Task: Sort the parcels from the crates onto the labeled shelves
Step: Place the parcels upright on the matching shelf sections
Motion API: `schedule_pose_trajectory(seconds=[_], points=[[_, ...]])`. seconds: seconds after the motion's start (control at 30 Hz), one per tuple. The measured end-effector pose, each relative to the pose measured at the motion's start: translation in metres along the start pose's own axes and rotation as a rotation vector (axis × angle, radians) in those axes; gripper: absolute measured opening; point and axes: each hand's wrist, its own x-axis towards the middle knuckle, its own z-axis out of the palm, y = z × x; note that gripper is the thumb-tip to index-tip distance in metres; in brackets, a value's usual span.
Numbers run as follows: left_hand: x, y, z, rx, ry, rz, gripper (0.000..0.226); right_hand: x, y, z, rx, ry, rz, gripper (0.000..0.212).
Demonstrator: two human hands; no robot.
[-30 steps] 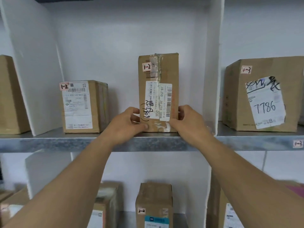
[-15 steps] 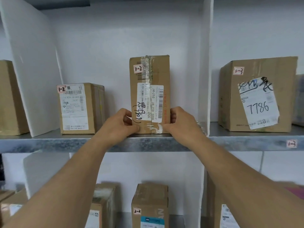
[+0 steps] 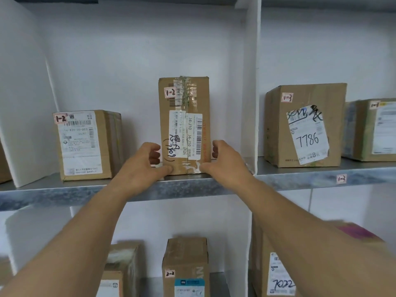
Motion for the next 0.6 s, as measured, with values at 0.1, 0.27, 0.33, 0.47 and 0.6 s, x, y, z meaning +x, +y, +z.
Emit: schedule_pose_trajectory(seconds=[0.1,0.27,0.33,0.47,0.6], points=[[-0.015,0.005,0.001,-0.096,0.186,0.033,0.057,-0.014,0.000,-0.004,-0.023,0.046,-0.041,0.057],[-0.033,0.043,0.023,-0.179,0.399,0.217,0.034,-0.036,0.006,-0.031,0.024,0.096,-0.199,0.067],[-0.037,0.070,0.040,-0.205,0.411,0.302,0.032,-0.042,0.010,-0.051,0.067,0.133,-0.247,0.064],[-0.038,0.133,0.095,-0.228,0.365,0.480,0.030,-0.049,0.034,-0.105,0.125,0.214,-0.310,0.057],[-0.031,0.188,0.157,-0.249,0.302,0.509,0.030,-0.047,0.078,-0.165,0.080,0.319,-0.280,0.053]])
